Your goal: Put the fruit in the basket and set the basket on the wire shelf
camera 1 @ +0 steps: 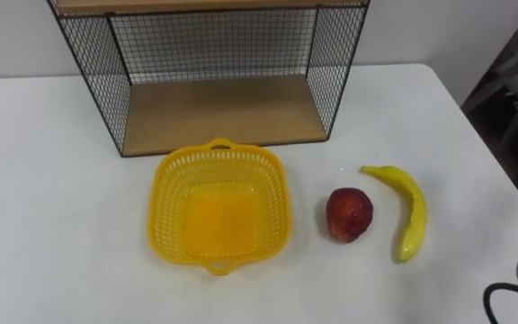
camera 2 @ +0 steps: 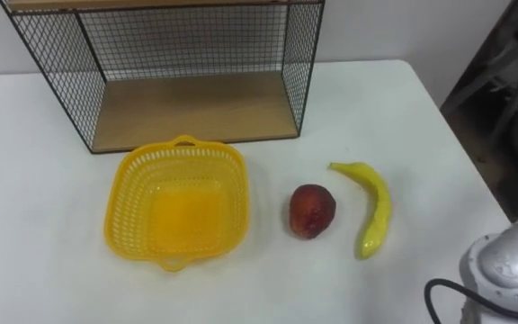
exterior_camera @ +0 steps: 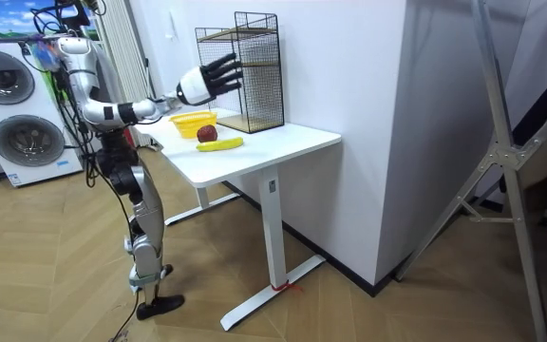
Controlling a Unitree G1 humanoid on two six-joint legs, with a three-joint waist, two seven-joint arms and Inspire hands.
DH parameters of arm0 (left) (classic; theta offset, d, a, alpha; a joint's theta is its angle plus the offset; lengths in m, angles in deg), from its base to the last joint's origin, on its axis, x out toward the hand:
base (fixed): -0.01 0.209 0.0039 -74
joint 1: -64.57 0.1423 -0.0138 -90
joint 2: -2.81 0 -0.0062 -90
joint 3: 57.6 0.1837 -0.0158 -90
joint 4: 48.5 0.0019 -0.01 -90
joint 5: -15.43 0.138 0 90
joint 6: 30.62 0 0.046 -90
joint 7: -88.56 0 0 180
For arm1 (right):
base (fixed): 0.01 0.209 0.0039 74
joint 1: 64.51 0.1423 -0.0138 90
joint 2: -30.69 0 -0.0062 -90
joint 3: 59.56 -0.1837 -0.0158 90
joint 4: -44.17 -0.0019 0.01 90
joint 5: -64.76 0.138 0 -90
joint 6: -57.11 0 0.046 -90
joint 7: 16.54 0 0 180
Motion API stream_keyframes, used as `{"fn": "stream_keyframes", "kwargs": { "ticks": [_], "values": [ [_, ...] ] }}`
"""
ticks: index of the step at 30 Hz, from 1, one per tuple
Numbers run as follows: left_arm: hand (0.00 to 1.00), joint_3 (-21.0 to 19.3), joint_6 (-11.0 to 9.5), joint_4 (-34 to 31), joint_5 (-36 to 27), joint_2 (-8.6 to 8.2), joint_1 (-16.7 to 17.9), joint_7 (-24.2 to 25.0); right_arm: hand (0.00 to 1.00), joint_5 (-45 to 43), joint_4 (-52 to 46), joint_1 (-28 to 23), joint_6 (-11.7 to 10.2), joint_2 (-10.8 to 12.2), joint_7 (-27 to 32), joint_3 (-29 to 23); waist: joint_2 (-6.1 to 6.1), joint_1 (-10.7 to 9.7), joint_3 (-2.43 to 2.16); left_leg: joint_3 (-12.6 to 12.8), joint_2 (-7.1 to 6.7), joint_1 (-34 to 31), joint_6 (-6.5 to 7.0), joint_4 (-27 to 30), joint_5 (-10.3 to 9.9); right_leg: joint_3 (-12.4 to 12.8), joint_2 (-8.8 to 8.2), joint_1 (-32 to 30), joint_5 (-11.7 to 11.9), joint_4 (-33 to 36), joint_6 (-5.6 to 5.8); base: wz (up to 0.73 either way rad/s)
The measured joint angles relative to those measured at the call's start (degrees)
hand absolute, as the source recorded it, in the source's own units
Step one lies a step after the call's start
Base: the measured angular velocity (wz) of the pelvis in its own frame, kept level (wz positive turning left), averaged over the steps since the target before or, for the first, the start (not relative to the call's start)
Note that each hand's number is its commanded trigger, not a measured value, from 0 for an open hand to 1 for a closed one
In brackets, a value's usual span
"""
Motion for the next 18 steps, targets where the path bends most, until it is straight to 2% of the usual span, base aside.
{"fn": "stream_keyframes", "kwargs": {
  "ticks": [3,5,8,14,16,18],
  "values": [
    [0.00,0.0,0.0,0.0,0.4,0.02,0.0,0.5,0.00,0.0,0.3,0.0,0.5,0.0,-5.8,2.8,0.04,1.2,0.21,0.0,0.07,0.6,-0.01,0.0,0.0,0.0,0.02,0.7,0.0,0.0,0.00,0.02],
    [0.00,0.0,0.0,-0.2,0.5,0.20,0.0,1.2,0.00,0.0,0.6,0.0,0.5,0.0,-10.3,4.6,-0.12,1.4,0.41,-0.6,0.07,0.8,-0.01,0.1,0.0,-0.5,-0.05,1.5,0.0,-0.3,0.00,0.12],
    [0.00,0.1,0.1,-0.2,1.7,0.34,0.3,1.8,0.00,0.0,0.6,-0.1,0.5,0.1,-13.8,6.8,-0.40,1.4,0.48,-0.8,0.04,0.9,-0.04,0.0,0.0,-0.6,0.00,2.3,0.0,-0.9,-0.01,0.06],
    [0.00,0.2,0.4,-0.9,3.6,0.31,0.3,2.0,0.00,-0.3,4.3,-0.4,1.6,0.5,-20.6,11.5,-0.84,1.5,0.12,-1.1,-0.02,1.0,-0.05,0.4,0.0,-0.5,0.02,2.5,0.0,-1.0,-0.04,0.01],
    [0.00,0.2,0.4,-1.8,4.3,0.30,0.2,2.0,0.00,-0.3,5.2,-1.3,2.3,0.5,-23.1,13.3,-0.48,1.6,0.11,-1.2,-0.03,0.8,-0.04,0.5,0.0,-0.6,0.00,2.5,0.1,-0.9,-0.05,0.00],
    [0.00,0.2,0.4,-1.8,4.4,0.27,0.1,2.0,0.00,-0.4,5.3,-1.7,2.6,0.5,-24.7,14.1,0.06,1.7,-0.14,-1.2,-0.03,0.8,-0.05,0.5,0.0,-0.6,0.01,2.5,0.1,-0.9,-0.05,0.00]
  ]
}}
